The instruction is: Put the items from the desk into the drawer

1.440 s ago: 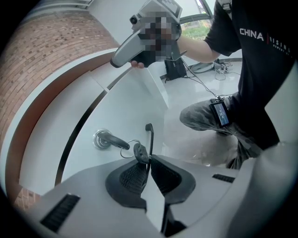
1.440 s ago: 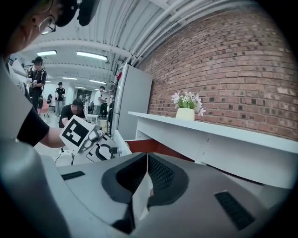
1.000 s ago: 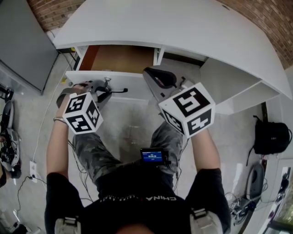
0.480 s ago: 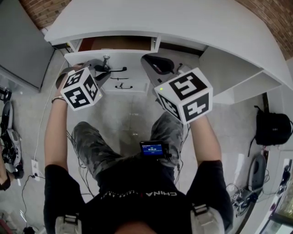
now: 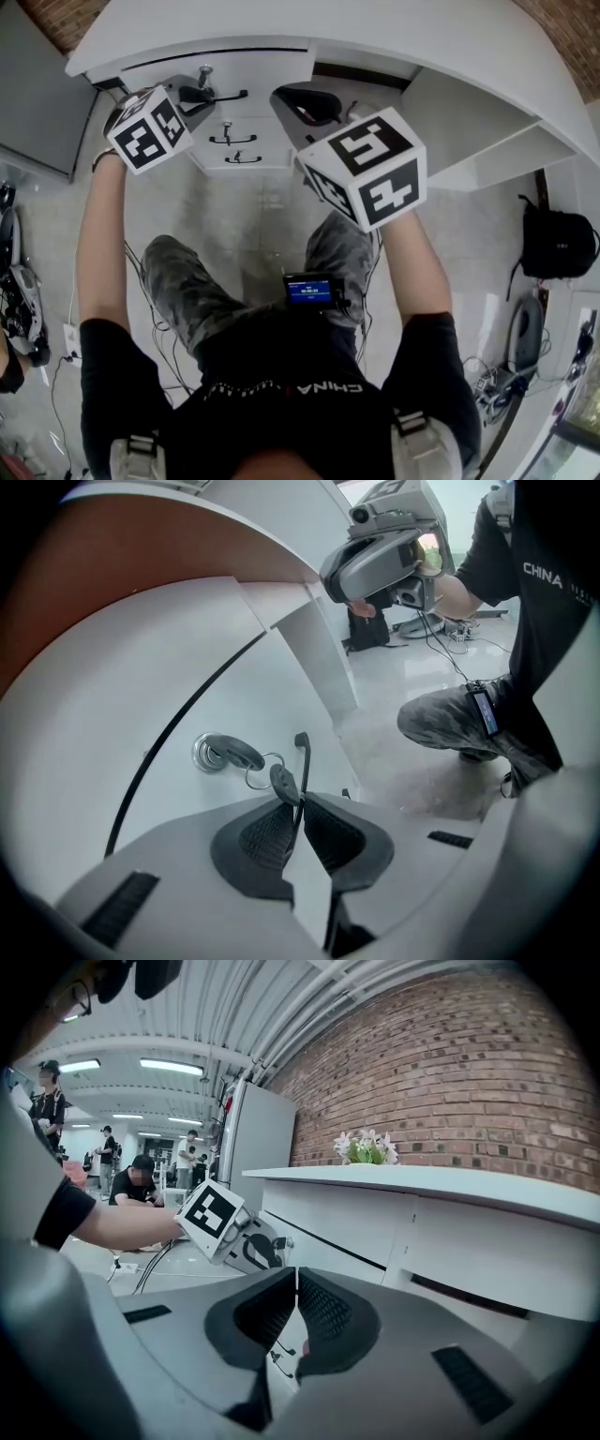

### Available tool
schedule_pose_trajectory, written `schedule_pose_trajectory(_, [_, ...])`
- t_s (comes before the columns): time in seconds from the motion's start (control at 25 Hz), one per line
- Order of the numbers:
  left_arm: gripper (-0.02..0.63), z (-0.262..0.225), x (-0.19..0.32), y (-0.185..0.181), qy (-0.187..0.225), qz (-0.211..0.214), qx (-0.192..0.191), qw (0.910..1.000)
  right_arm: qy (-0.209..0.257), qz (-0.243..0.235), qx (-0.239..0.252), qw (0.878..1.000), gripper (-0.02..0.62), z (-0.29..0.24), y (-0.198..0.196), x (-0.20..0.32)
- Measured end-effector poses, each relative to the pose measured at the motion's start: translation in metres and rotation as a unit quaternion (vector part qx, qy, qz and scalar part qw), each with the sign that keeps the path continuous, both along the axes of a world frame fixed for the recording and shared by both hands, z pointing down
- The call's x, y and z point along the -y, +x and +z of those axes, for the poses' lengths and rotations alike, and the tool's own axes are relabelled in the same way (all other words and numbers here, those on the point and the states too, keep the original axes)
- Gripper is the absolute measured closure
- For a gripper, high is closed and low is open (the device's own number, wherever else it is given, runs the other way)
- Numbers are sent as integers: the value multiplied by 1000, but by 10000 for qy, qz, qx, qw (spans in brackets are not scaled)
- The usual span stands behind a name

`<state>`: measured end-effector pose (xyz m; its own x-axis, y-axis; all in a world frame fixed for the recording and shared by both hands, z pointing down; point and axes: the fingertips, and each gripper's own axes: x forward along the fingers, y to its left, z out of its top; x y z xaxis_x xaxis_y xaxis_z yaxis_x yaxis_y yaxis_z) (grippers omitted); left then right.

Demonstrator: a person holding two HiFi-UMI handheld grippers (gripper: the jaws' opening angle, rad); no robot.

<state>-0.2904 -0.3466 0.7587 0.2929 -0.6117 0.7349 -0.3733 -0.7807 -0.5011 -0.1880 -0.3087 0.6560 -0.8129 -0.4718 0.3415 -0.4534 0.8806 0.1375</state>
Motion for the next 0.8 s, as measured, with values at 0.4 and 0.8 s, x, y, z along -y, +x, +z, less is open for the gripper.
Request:
schedule_pose_trajectory(0.4, [571,0,17,-7,-38,-41,-19,10000,-7,131,-70,9999,574,6,6,5])
schedule_pose_trajectory(0.8, [571,-2,18,0,25,-27,-18,10000,-38,118,-94,9999,574,8,12,4])
